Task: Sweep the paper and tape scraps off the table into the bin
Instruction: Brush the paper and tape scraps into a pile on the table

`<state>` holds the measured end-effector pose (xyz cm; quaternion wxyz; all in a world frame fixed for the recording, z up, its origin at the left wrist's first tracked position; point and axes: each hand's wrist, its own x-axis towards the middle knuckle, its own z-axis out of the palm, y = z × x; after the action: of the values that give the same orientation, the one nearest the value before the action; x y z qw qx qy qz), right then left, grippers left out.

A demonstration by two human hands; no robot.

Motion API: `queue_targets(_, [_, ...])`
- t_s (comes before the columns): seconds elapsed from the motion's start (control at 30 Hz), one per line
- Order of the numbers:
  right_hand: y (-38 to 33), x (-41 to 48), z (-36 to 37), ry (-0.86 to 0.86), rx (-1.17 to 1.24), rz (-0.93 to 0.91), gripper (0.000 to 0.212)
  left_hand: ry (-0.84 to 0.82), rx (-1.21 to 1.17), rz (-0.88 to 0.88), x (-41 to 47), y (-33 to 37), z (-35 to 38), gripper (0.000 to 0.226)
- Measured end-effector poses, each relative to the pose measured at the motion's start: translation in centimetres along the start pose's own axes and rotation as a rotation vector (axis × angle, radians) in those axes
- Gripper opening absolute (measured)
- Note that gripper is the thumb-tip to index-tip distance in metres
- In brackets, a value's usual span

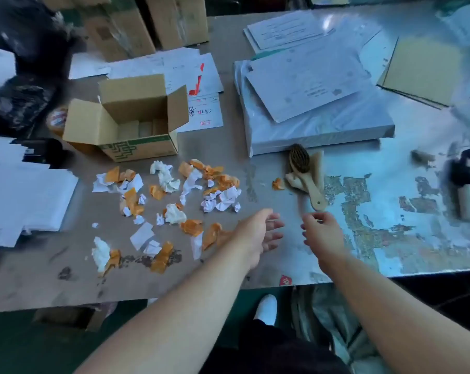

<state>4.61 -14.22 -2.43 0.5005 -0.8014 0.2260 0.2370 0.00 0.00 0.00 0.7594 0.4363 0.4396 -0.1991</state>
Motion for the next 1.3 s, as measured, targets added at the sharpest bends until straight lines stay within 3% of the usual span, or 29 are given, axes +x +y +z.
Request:
queue_targets(0.17, [0.1, 4.8, -2.6, 0.070, 0.183, 0.150, 0.068, 0.016, 0.031, -0.038, 1.7, 0.5, 4.0, 0.022])
queue_targets(0.3, [-0.3, 7.1, -2.8, -0.060, 0.295, 0.153, 0.050, 0.072, 0.021, -0.051, 2.6, 1.0, 5.3, 0.023])
queue_targets(0.47, [0.1, 9.2, -2.2, -0.112, 0.244, 0.133, 0.031, 0.114, 0.029, -0.037, 2.9, 1.4, 5.0, 0.025])
queue_targets(0.63, [-0.6, 7.8, -0.8, -0.374, 0.329, 0.144, 0.017, 0.155, 0.063, -0.016, 3.0, 1.5, 4.3, 0.027])
queue_targets(0.73, [-1.0, 6.7, -0.1, -0.496, 0.438, 0.209, 0.031, 0.157, 0.104, 0.038, 2.9, 1.7, 4.1, 0.021])
queue_targets(0.87, [-0.3, 5.8, 0.5, -0.473, 0.110, 0.010, 0.039, 0.188, 0.219, 0.103, 2.7, 1.4, 4.0, 0.023])
queue_targets(0.97, [0.1, 4.7, 0.8, -0.343, -0.089, -0.162, 0.049, 0.142, 0.234, 0.110, 2.3, 0.9, 3.9, 0.029])
queue_targets(1.07, [1.2, 4.6, 0.6, -0.217, -0.286, -0.292, 0.052, 0.087, 0.246, 0.107, 2.0, 0.4, 3.9, 0.018])
queue_targets(1.2, [3.5, 3.9, 0.4, -0.245, -0.494, -0.349, 0.072, 0.042, 0.294, 0.086, 1.7, -0.5, 3.8, 0.016])
queue_targets(1.3, [4.3, 3.0, 0.9, -0.279, -0.566, -0.382, 0.074, 0.029, 0.311, 0.072, 1.4, -1.2, 3.2, 0.030])
